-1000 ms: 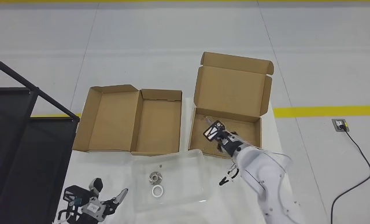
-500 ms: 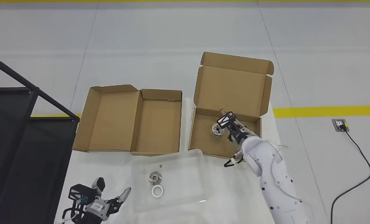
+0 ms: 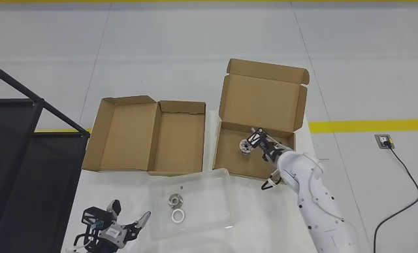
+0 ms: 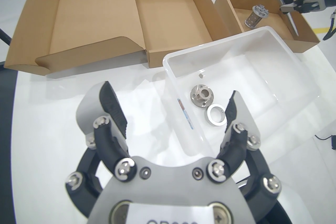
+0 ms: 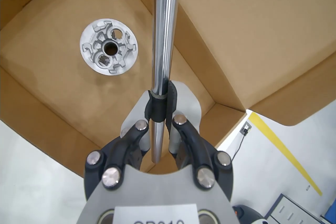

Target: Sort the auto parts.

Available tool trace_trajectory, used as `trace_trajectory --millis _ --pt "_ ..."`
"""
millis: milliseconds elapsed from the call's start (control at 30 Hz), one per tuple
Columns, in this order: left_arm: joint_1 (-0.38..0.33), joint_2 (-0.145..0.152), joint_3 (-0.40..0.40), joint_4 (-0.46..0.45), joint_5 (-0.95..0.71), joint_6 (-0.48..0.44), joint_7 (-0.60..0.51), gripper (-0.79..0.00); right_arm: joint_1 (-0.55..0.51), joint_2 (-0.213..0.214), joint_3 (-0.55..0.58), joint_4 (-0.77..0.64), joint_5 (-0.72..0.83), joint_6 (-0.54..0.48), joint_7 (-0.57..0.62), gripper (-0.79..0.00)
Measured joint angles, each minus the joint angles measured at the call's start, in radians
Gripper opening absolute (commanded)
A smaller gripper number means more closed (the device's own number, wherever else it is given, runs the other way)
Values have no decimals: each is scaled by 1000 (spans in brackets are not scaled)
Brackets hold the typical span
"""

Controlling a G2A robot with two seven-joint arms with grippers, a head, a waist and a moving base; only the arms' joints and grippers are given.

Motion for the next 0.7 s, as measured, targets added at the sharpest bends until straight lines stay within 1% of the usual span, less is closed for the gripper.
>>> trace_trajectory --millis 167,267,333,500,633,700 --pt "1 0 0 -1 2 0 2 0 15 5 -11 -23 5 -104 118 -785" --pt "1 -1 2 1 2 0 2 0 39 2 -32 1 18 -129 172 -785" --pt "0 -1 3 1 4 0 2 0 56 -1 -46 27 29 -128 183 -785" --pt "4 -1 -4 -1 3 1 8 0 108 -8 -68 124 67 -127 166 -785" --pt "7 -1 -9 -2 -1 2 8 0 135 -12 -69 181 84 -60 138 -785" --pt "8 -1 -9 -2 -1 2 8 0 143 -13 -70 201 93 -50 131 -785"
